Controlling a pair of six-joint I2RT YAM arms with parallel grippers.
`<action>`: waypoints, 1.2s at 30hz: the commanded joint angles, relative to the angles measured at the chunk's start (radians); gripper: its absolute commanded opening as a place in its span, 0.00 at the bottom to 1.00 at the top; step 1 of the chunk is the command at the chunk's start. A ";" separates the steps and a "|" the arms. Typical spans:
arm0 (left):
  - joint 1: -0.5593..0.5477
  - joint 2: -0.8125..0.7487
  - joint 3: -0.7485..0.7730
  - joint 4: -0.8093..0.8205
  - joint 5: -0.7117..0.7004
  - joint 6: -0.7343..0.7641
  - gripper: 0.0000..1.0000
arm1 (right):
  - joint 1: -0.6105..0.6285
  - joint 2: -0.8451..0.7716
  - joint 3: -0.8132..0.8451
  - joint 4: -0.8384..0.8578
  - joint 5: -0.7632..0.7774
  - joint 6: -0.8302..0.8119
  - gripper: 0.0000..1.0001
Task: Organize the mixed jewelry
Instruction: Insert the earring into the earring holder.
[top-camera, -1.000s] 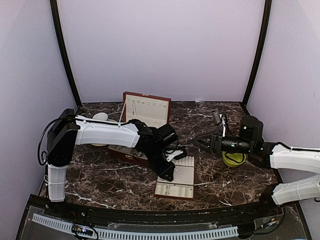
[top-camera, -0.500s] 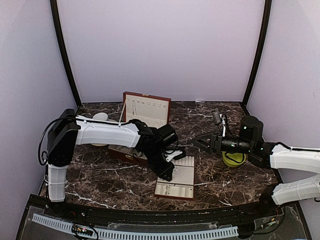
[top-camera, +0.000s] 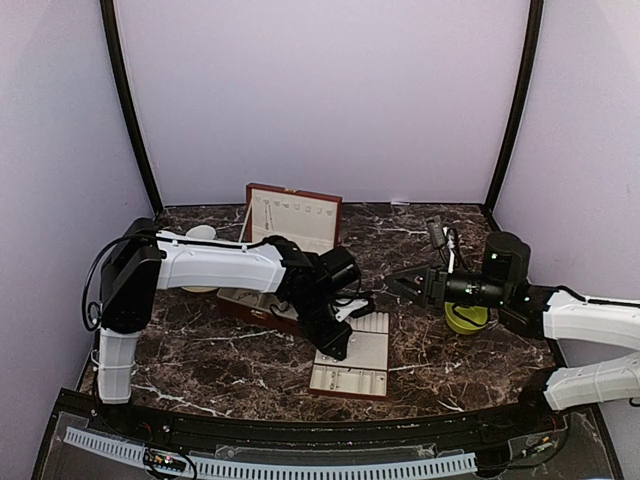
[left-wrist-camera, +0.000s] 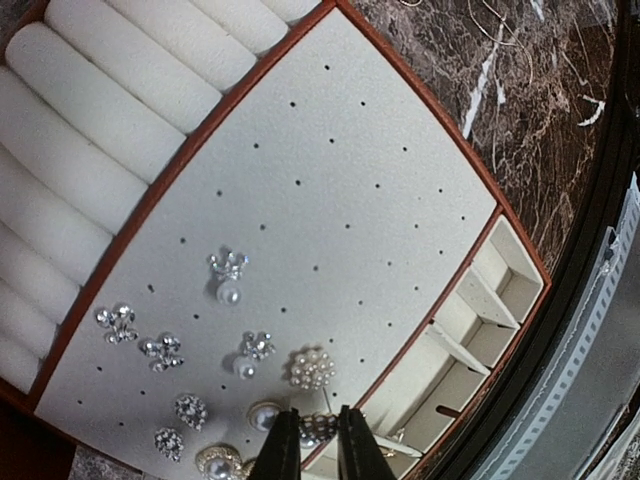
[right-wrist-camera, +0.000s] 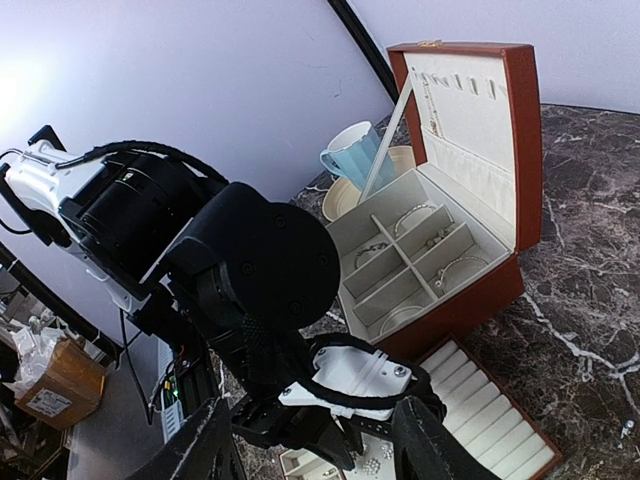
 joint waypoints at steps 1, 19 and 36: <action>-0.003 0.008 0.030 -0.043 -0.004 0.021 0.12 | -0.002 -0.024 -0.017 0.022 0.014 -0.002 0.56; -0.017 0.030 0.045 -0.072 -0.013 0.055 0.11 | -0.002 -0.027 -0.025 0.020 0.019 -0.003 0.56; -0.034 0.038 0.069 -0.076 0.022 0.084 0.11 | -0.002 -0.023 -0.033 0.019 0.033 -0.003 0.56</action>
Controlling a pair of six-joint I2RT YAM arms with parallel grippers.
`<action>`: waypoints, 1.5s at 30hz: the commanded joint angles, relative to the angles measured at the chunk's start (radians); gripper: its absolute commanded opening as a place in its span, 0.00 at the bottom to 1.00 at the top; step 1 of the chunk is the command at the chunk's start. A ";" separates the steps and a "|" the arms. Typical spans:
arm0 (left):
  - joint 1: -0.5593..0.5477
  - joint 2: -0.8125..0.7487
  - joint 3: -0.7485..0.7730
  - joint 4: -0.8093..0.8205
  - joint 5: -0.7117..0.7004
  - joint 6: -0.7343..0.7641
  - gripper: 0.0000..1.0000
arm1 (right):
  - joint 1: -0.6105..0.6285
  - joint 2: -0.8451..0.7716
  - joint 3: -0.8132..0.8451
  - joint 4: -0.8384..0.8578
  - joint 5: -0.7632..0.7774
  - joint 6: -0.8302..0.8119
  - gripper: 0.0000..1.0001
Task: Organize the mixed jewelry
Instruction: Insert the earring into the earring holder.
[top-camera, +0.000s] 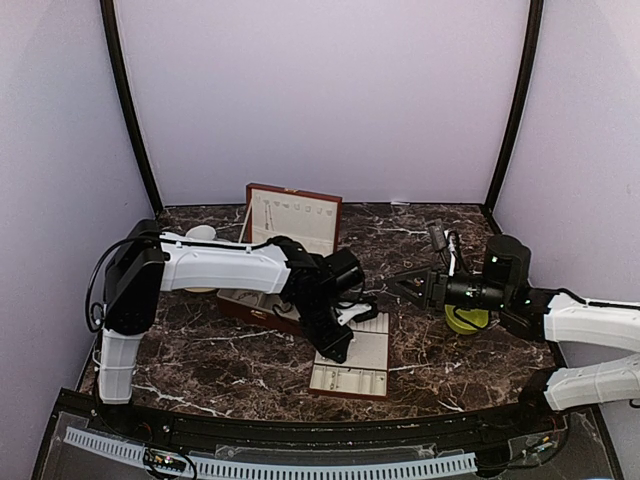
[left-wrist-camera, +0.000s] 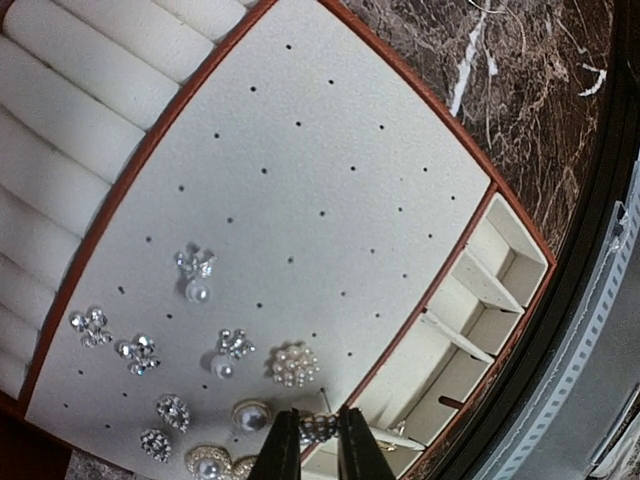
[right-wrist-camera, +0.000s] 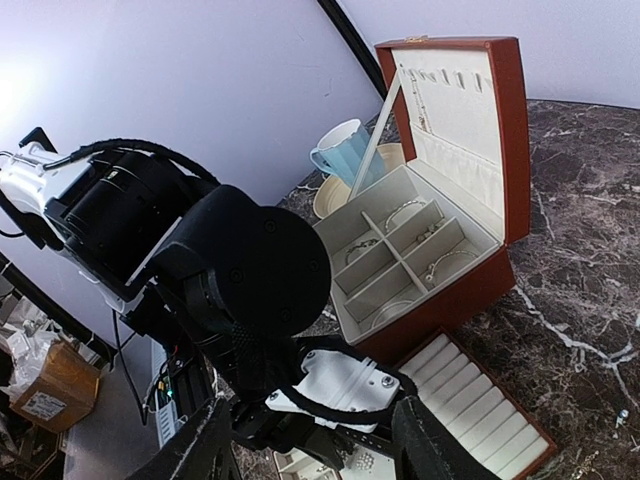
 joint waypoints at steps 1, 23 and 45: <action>-0.019 0.014 0.040 -0.027 0.032 0.029 0.11 | -0.002 -0.005 -0.011 0.024 0.010 -0.003 0.56; -0.019 0.014 0.162 -0.060 -0.001 0.025 0.10 | -0.012 -0.155 0.012 -0.129 0.145 -0.063 0.57; -0.019 0.032 0.093 -0.077 0.003 0.001 0.11 | -0.012 -0.104 -0.006 -0.076 0.154 -0.032 0.58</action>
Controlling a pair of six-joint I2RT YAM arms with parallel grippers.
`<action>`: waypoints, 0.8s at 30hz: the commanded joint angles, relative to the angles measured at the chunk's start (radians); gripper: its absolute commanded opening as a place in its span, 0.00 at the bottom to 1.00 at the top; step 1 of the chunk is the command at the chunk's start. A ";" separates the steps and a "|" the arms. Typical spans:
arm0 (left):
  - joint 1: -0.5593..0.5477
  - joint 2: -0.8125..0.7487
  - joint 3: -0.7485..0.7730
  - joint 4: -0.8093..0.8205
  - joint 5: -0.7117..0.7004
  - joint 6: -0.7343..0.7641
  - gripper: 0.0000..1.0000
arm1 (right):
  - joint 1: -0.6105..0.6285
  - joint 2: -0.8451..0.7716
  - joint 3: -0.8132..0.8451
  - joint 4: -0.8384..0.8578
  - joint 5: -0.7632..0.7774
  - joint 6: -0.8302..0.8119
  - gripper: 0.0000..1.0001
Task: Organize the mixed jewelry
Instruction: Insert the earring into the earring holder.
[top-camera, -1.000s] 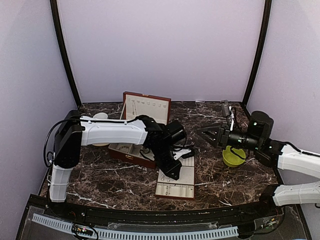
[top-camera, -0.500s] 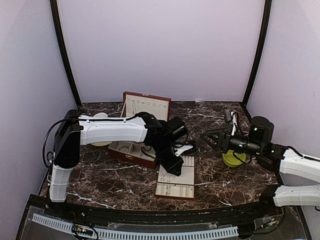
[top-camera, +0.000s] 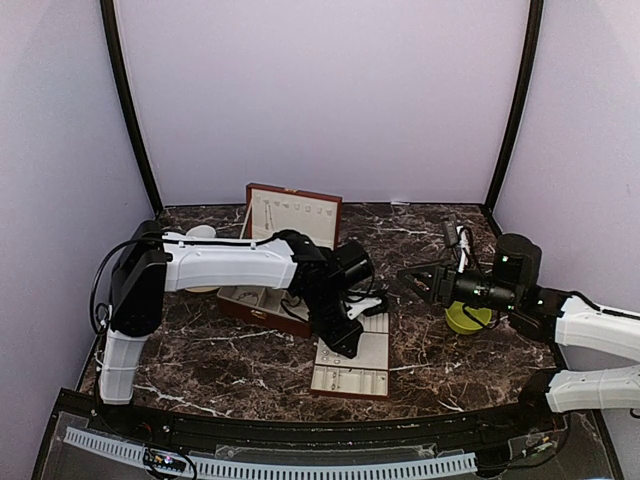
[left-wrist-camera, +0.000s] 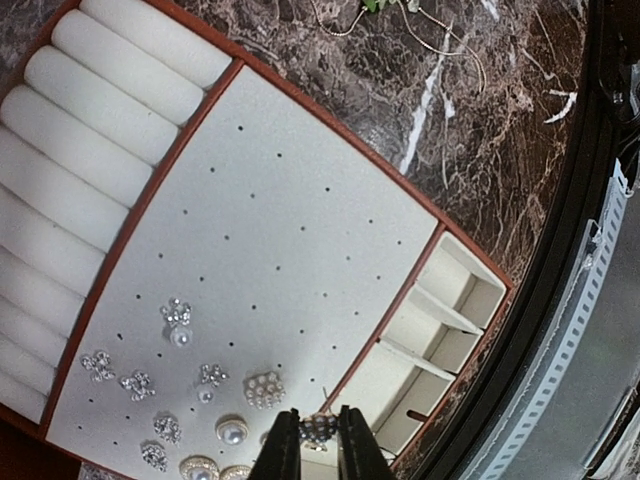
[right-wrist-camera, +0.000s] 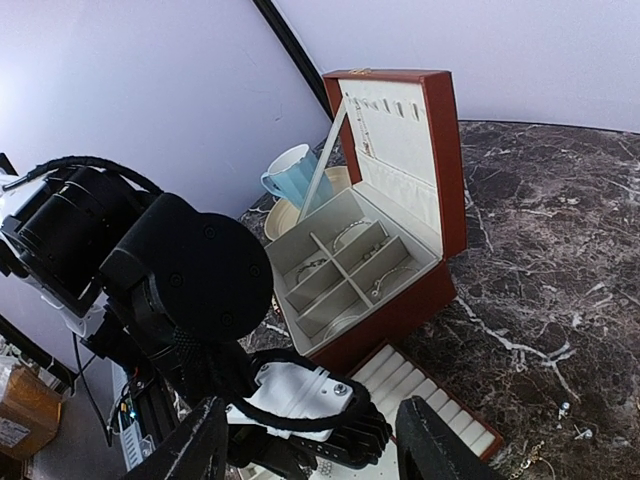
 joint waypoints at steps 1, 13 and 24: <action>-0.004 -0.001 -0.021 -0.042 -0.009 -0.001 0.11 | -0.006 0.000 -0.012 0.045 0.012 0.008 0.58; -0.004 -0.001 -0.031 -0.064 -0.048 0.012 0.10 | -0.006 0.015 -0.014 0.052 0.011 0.008 0.58; -0.004 -0.001 -0.032 -0.072 -0.036 0.018 0.10 | -0.006 0.023 -0.020 0.057 0.008 0.007 0.58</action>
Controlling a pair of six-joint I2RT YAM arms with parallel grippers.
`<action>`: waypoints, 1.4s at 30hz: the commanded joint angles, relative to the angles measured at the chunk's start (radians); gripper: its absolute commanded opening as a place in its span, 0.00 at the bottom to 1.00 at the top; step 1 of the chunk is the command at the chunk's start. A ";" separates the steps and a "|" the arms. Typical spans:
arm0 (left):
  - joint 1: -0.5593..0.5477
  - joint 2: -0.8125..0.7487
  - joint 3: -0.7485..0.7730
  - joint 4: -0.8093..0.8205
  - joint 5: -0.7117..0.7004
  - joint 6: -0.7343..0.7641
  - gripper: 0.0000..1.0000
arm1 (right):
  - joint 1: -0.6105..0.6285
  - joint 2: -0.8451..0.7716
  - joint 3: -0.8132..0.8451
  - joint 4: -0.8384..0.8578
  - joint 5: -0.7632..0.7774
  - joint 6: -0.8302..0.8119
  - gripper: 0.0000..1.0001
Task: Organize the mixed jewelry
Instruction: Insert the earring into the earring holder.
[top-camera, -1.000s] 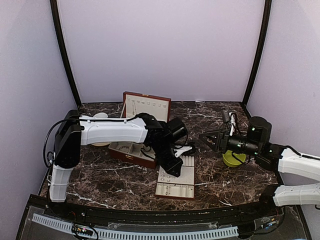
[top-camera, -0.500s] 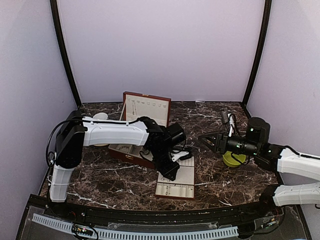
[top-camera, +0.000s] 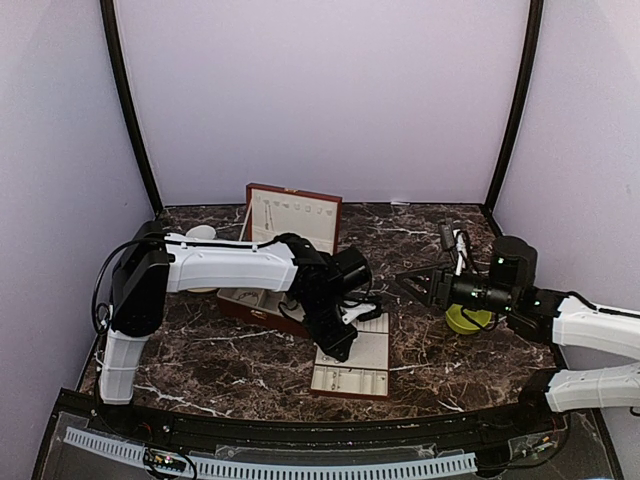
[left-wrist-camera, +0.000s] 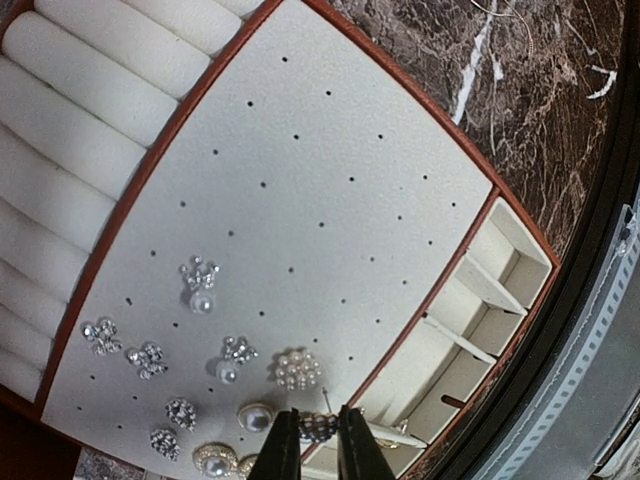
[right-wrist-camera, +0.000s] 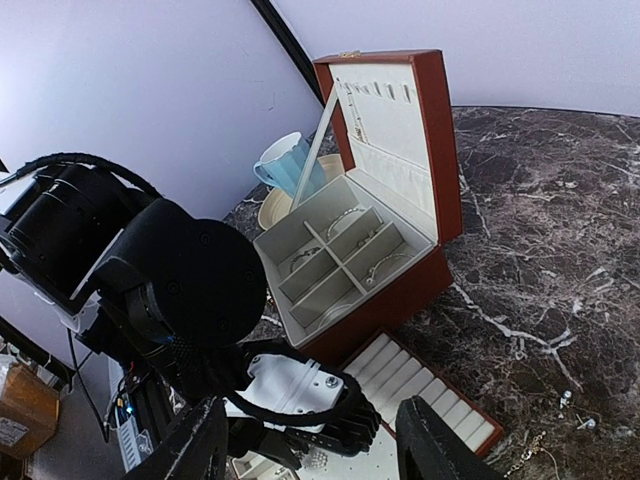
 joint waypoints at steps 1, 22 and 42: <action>-0.004 -0.006 -0.007 -0.039 0.008 0.019 0.10 | -0.006 0.000 -0.011 0.053 0.007 0.003 0.58; -0.006 0.020 0.037 -0.071 0.001 0.065 0.10 | -0.006 -0.003 -0.022 0.057 0.008 0.006 0.58; -0.008 0.033 0.049 -0.048 -0.008 0.052 0.09 | -0.006 -0.006 -0.028 0.059 0.011 0.004 0.58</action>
